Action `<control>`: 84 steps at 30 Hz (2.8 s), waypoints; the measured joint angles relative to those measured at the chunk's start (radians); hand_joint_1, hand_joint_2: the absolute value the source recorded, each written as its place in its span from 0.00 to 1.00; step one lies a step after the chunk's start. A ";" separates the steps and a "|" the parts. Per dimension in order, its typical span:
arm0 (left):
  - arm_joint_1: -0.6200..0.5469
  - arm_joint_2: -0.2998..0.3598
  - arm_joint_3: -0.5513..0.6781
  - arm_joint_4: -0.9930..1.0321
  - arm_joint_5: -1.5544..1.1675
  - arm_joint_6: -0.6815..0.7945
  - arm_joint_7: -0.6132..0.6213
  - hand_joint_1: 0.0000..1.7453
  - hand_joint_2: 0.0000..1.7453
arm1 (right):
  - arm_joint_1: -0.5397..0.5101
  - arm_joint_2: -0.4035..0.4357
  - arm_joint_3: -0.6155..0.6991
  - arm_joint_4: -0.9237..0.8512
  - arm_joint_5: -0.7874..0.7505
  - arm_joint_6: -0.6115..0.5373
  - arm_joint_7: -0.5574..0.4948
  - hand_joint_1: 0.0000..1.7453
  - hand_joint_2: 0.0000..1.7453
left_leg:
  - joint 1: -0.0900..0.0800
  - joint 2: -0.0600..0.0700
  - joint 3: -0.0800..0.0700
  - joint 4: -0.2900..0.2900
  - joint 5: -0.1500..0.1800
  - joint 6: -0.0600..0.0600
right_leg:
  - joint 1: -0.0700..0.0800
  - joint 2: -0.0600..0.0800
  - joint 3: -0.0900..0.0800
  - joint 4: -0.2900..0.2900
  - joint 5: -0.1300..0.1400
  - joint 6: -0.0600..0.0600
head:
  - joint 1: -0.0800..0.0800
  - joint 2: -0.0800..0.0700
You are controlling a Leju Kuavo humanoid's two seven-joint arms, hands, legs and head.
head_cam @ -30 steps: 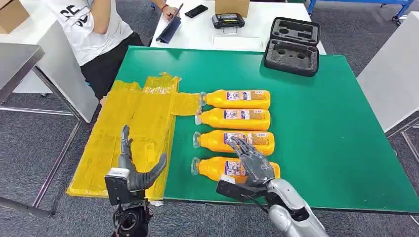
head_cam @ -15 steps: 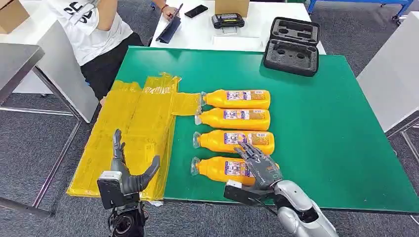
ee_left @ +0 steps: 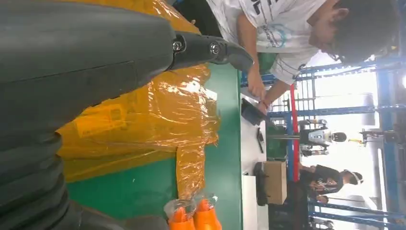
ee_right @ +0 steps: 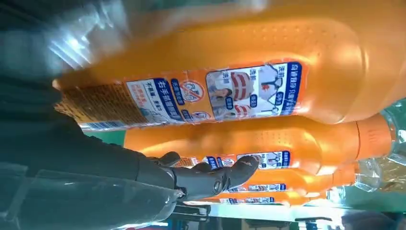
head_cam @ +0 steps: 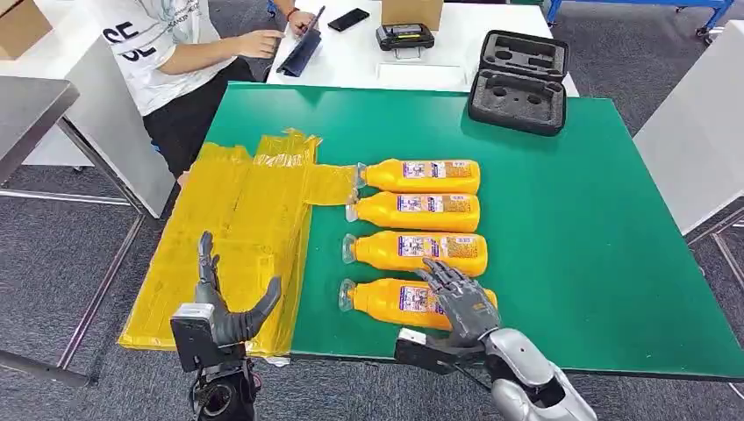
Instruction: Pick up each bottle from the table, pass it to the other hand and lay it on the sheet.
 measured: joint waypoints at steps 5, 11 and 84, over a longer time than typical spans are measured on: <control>0.003 0.000 0.004 0.000 0.000 -0.004 0.004 0.00 1.00 | 0.004 0.000 -0.001 -0.010 0.009 0.003 0.009 0.00 1.00 | 0.000 0.000 0.000 0.000 0.000 0.000 | 0.000 0.000 0.000 0.000 0.000 0.000 | 0.000 0.000; 0.006 0.000 0.008 0.000 0.000 -0.006 0.007 0.00 1.00 | 0.034 -0.002 -0.022 -0.029 0.031 0.002 0.018 0.00 1.00 | 0.000 0.000 0.000 0.000 0.000 0.000 | 0.000 0.000 0.000 0.000 0.000 0.000 | 0.000 0.000; 0.028 -0.011 0.043 0.000 0.019 -0.043 0.039 0.00 1.00 | 0.008 0.097 -0.169 0.116 0.057 0.048 0.056 0.20 1.00 | 0.000 0.001 0.004 0.000 -0.001 0.001 | 0.001 0.001 0.002 0.000 0.000 0.000 | 0.000 0.000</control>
